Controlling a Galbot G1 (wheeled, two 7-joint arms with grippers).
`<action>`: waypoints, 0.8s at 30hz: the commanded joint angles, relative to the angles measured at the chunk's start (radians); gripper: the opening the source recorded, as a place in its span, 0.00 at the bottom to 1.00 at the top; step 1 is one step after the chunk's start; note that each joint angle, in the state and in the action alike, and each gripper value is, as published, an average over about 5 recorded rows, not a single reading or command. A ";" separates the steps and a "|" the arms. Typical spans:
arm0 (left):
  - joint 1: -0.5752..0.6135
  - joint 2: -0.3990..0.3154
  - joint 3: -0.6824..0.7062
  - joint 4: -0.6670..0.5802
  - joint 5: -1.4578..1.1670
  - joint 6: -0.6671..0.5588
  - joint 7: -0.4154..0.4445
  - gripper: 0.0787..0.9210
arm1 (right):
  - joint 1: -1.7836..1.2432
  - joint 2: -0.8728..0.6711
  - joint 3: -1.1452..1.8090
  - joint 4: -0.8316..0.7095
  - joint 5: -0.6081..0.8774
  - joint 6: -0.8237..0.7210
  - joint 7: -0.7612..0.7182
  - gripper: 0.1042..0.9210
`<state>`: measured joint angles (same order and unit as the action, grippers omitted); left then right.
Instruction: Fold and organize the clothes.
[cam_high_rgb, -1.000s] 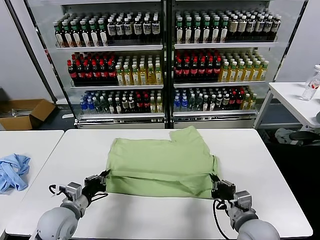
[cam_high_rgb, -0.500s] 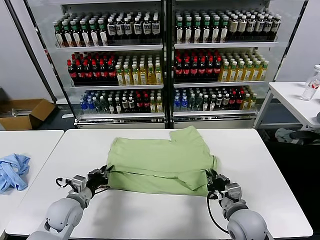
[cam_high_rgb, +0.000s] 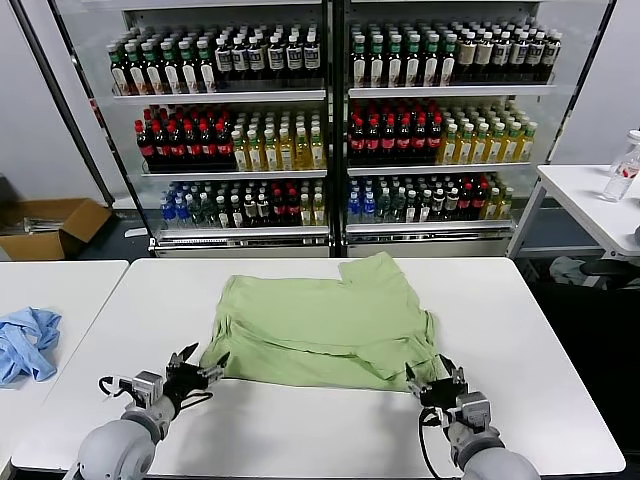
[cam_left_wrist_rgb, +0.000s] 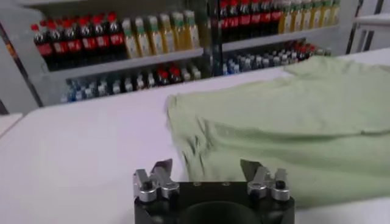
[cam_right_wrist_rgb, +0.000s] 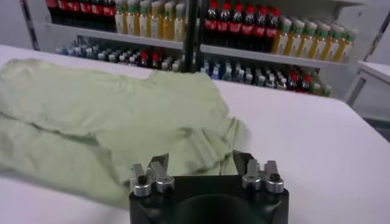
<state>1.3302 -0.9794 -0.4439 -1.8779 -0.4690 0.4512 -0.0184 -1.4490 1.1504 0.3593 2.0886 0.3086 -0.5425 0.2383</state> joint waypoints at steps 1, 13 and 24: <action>0.062 -0.005 -0.020 -0.024 -0.042 0.085 -0.060 0.83 | -0.044 0.017 0.003 -0.015 0.002 0.015 0.018 0.80; 0.060 -0.010 -0.014 -0.023 -0.057 0.091 -0.040 0.47 | -0.019 0.015 0.002 -0.045 0.098 0.015 -0.010 0.40; 0.062 -0.022 -0.024 -0.046 -0.030 0.106 0.006 0.10 | -0.104 -0.024 0.050 0.097 0.157 0.011 0.002 0.05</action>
<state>1.3723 -0.9997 -0.4608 -1.8973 -0.5068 0.5369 -0.0271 -1.4987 1.1397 0.3858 2.1032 0.4264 -0.5348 0.2323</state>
